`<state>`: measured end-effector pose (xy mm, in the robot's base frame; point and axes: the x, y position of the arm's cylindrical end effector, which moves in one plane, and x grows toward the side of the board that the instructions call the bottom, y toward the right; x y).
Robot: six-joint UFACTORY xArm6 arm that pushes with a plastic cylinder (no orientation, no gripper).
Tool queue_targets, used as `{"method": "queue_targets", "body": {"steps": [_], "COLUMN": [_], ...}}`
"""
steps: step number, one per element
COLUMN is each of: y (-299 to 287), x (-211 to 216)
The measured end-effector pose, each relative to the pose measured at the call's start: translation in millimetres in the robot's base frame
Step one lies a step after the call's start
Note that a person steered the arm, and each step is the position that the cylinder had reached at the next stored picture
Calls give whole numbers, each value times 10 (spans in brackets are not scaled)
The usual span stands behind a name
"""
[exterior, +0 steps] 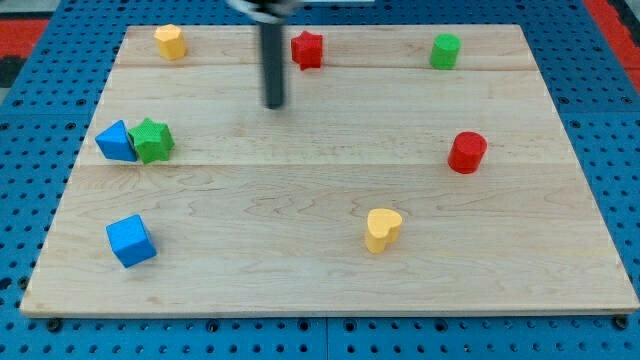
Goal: Separate the green star and the blue triangle
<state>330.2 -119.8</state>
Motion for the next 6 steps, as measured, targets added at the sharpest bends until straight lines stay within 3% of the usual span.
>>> {"method": "queue_targets", "body": {"steps": [1,2,4,6], "y": [-1192,-1451,-524,-1400], "x": [17,477,1226,1344]}}
